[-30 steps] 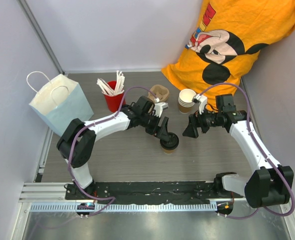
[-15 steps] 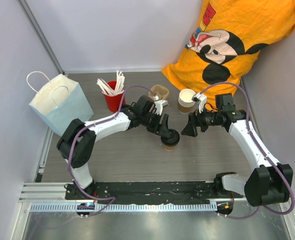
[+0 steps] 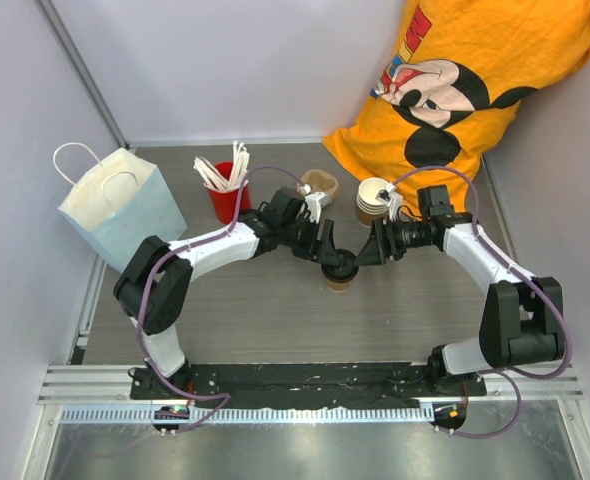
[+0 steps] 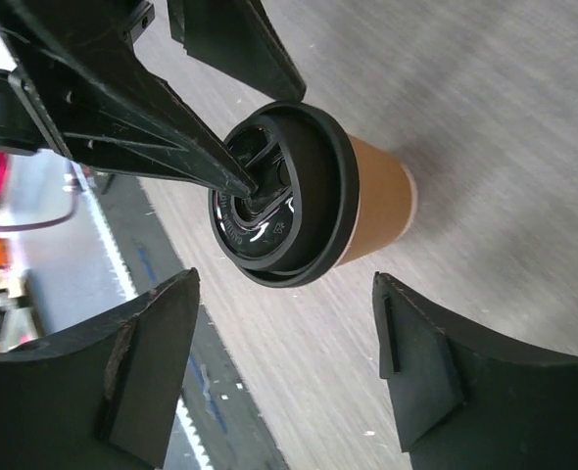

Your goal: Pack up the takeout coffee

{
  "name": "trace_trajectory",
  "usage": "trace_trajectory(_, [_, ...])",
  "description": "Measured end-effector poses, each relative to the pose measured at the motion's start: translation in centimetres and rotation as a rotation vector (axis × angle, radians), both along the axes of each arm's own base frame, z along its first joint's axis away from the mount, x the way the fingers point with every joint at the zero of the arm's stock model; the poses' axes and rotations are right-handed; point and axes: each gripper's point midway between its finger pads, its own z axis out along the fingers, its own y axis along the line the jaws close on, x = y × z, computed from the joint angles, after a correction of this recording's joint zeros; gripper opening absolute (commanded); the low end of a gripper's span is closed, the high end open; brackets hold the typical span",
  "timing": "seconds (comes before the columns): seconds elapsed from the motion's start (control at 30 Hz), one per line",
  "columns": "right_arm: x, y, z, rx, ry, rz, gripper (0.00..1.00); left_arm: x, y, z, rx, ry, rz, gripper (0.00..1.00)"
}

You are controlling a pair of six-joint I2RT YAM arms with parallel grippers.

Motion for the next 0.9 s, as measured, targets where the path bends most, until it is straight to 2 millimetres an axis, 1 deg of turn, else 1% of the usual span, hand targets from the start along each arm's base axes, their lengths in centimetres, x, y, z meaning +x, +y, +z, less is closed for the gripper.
trace_trajectory(0.13, [-0.3,0.2,-0.6,0.059,0.061,0.003,0.67,0.0,0.0,-0.1,-0.004,-0.005,-0.001,0.62])
trace_trajectory(0.2, [-0.4,0.0,-0.7,0.104,0.095,-0.006,0.65,0.1,0.0,-0.1,-0.006,-0.007,-0.001,0.63])
trace_trajectory(0.23, [-0.4,-0.2,-0.8,0.117,0.107,-0.013,0.62,0.1,0.0,-0.1,-0.008,-0.008,-0.001,0.62])
trace_trajectory(0.37, [-0.6,-0.7,-1.3,0.166,0.14,-0.043,0.59,0.1,0.0,0.0,-0.013,-0.013,-0.002,0.62])
trace_trajectory(0.47, [-1.0,-0.6,-1.9,0.188,0.174,-0.058,0.57,0.1,0.0,0.0,-0.015,-0.015,-0.002,0.62])
trace_trajectory(0.57, [-0.9,-0.4,-2.5,0.203,0.195,-0.079,0.56,0.1,0.0,0.0,-0.015,-0.017,-0.002,0.62])
trace_trajectory(0.63, [-0.8,-0.3,-2.9,0.213,0.214,-0.098,0.53,0.1,0.0,0.0,-0.015,-0.017,-0.001,0.62])
trace_trajectory(0.7, [-0.6,-0.3,-3.1,0.22,0.224,-0.114,0.49,0.1,0.0,-0.1,-0.014,-0.018,0.0,0.62])
trace_trajectory(0.9, [0.4,-0.1,-3.4,0.239,0.23,-0.144,0.45,0.1,-0.1,-0.1,-0.009,-0.023,0.002,0.61])
